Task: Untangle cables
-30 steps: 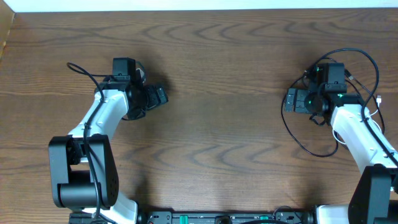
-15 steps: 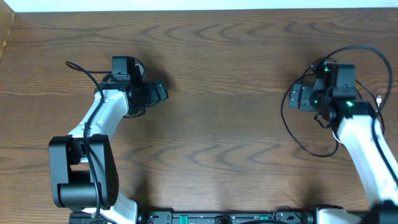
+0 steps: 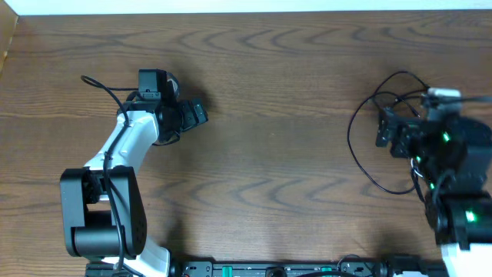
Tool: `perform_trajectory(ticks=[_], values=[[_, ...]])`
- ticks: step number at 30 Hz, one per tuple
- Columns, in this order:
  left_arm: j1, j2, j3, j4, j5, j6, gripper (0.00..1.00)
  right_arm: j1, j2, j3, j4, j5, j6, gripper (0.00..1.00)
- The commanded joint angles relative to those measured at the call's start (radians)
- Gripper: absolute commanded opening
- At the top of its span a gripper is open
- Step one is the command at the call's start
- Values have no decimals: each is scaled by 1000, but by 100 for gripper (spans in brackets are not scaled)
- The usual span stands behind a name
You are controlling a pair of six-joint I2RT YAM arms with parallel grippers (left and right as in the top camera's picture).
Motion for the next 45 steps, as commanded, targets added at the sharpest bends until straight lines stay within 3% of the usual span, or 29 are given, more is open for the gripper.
perform_trajectory(ticks=[1, 8, 14, 33, 42, 45], values=[[-2, 9, 0, 0, -7, 17, 98, 6, -82, -11, -2, -6, 11, 99], [-2, 9, 0, 0, -7, 17, 98, 6, -106, -11, -15, -6, 11, 99], [-2, 9, 0, 0, -7, 17, 98, 4, -165, -70, -165, -6, 11, 99], [-2, 9, 0, 0, -7, 17, 98, 4, -819, -400, -188, -6, 11, 99], [-2, 9, 0, 0, -7, 17, 98, 4, -821, -446, -180, -6, 11, 99], [-2, 9, 0, 0, -7, 17, 98, 4, -826, -486, -40, -6, 11, 99]])
